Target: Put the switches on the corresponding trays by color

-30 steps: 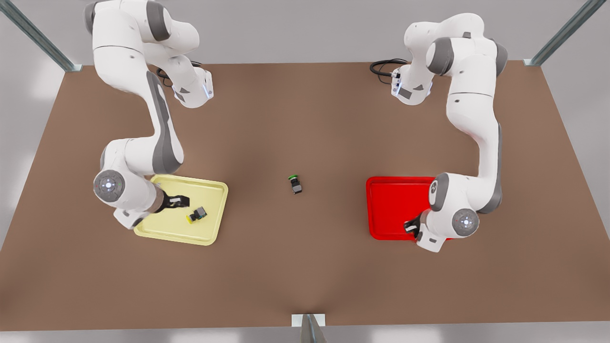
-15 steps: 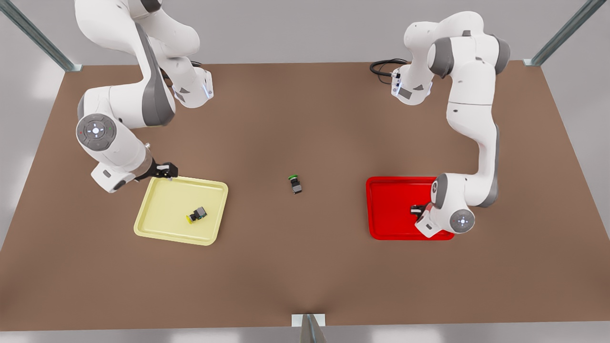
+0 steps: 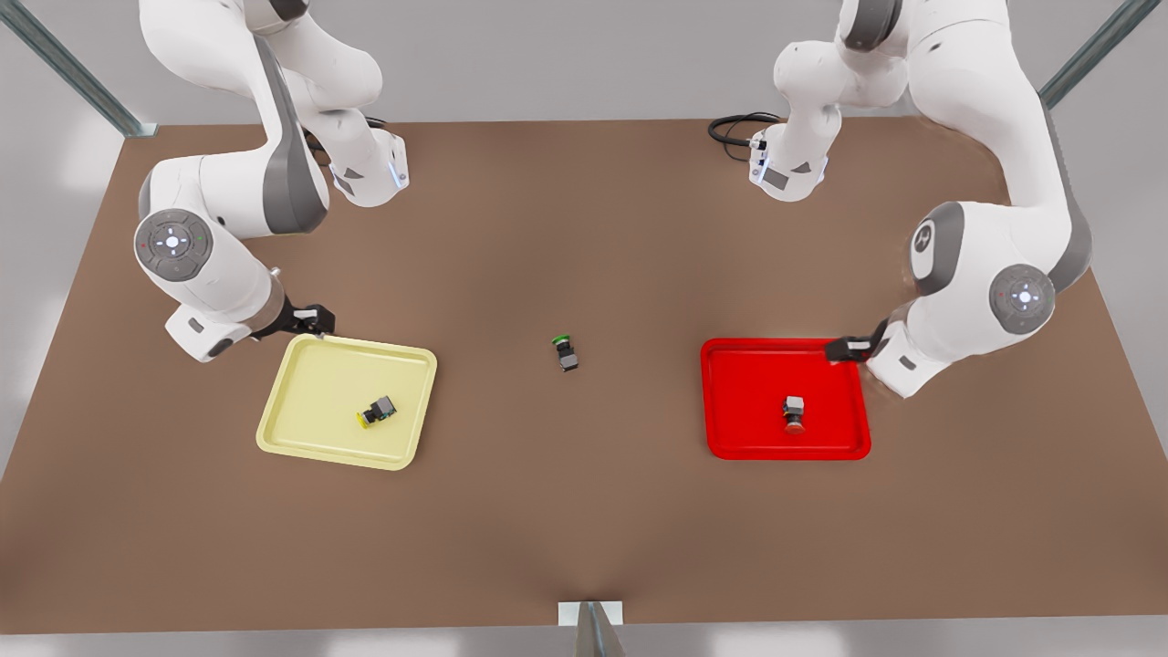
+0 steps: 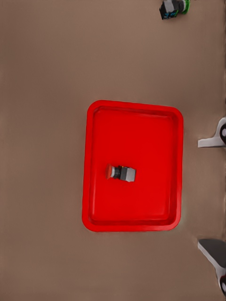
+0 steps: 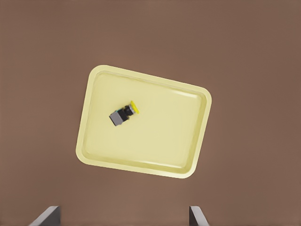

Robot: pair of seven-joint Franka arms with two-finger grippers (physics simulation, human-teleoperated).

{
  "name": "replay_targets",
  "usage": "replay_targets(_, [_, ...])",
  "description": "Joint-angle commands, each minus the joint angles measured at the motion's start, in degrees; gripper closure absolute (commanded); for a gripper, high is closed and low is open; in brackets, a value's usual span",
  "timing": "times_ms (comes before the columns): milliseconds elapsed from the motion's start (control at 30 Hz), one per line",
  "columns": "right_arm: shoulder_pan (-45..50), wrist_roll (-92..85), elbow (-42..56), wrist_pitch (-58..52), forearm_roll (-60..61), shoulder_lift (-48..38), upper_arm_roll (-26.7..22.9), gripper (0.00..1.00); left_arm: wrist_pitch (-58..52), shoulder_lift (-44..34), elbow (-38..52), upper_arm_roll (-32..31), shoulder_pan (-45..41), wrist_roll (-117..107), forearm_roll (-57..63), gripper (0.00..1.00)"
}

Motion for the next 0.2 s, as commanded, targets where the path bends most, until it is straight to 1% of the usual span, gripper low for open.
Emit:
replay_targets(0, [-0.1,0.0,0.0,-0.1,0.0,0.1,0.0,0.00,-0.2,-1.4,-0.3,-0.2,1.9,1.9,3.7,0.00])
replay_targets(33, [-0.1,0.0,-0.1,-0.1,0.0,0.0,0.0,0.00,-2.8,-3.5,-0.5,-0.2,4.2,2.0,3.7,0.00])
replay_targets(100, [-0.1,0.0,-0.1,-0.1,0.0,0.1,0.0,0.00,-3.7,-6.9,-0.7,-0.2,7.0,2.0,3.7,0.00])
replay_targets(167, [-0.1,-0.1,-0.1,-0.1,0.0,0.1,0.0,0.00,-3.9,-8.5,-1.5,-0.2,8.5,2.1,3.4,0.00])
